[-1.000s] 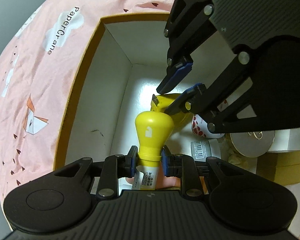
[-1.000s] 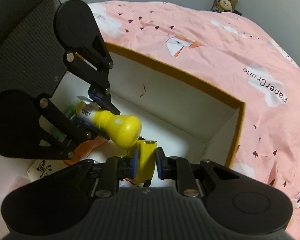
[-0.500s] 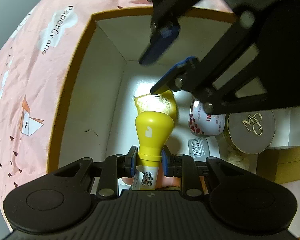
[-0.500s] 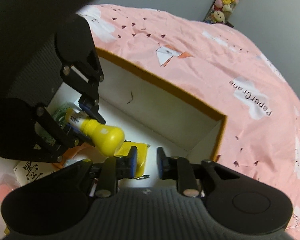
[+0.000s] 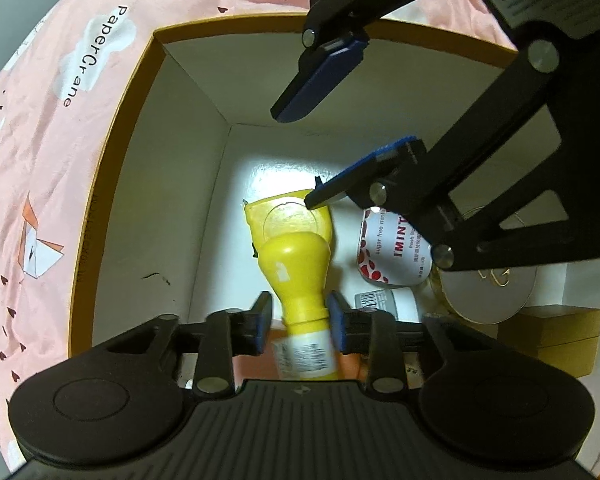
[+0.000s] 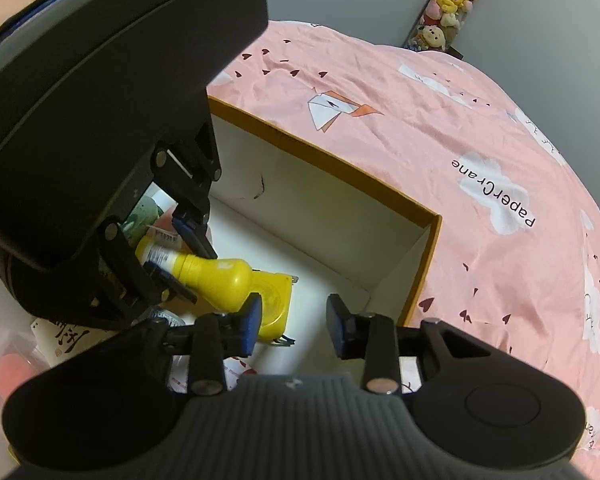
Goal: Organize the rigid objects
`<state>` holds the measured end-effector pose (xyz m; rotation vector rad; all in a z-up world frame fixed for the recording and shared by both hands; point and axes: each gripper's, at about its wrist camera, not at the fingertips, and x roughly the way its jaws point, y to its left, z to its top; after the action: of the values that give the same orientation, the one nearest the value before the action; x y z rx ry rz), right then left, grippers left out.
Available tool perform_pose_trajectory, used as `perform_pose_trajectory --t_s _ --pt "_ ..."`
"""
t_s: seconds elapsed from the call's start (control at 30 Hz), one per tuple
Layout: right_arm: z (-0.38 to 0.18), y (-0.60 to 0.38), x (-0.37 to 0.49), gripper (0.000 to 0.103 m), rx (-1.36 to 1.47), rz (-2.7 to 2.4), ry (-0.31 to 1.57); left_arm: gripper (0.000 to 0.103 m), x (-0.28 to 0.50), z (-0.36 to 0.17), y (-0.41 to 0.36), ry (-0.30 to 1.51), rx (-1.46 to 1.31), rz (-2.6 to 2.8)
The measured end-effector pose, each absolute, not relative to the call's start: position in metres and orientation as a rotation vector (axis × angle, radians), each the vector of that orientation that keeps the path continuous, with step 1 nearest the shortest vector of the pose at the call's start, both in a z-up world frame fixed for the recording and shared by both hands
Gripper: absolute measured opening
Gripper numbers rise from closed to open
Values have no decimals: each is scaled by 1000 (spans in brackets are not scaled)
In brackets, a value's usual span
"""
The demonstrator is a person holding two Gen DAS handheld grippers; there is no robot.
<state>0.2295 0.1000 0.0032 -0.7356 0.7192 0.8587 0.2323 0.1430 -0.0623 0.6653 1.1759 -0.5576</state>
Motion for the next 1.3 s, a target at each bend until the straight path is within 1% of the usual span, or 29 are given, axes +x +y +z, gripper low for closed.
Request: perform_pose_trajectory --t_s 0.03,0.07,0.2,0.27,0.33,0.53,0.6,0.67,0.8,0.87,0.9,1.1,1.23,1.3 --pt "3 100 230 37 -733 858 719 54 233 -61 143 1172 663 -560" --pt "3 99 230 39 -730 858 718 59 233 -59 142 1166 659 -561" --pt "6 97 227 47 -722 863 717 67 230 -52 142 1145 672 -556" --pt "8 96 225 54 -728 861 708 70 226 -47 142 1139 672 -557" --pt "12 95 222 56 -729 865 685 71 223 -40 141 1129 671 -554" --pt "34 86 209 59 -709 863 644 71 212 -16 144 1077 643 -522" --pt "41 81 204 62 -699 857 627 71 205 -3 143 1049 628 -508" --pt "51 74 197 67 -678 853 613 71 197 9 143 1017 614 -494" --pt "71 56 183 68 -622 840 592 71 177 34 142 911 597 -464" --pt "81 46 175 77 -587 822 582 71 165 47 137 849 590 -448" --pt "86 40 171 78 -565 809 576 71 158 53 133 814 586 -442" --pt "114 1 140 80 -445 722 535 70 120 93 106 627 499 -373" --pt "127 -34 117 90 -334 645 478 70 93 99 92 526 373 -275" --pt "130 -50 103 90 -287 603 441 70 79 100 85 494 329 -223"
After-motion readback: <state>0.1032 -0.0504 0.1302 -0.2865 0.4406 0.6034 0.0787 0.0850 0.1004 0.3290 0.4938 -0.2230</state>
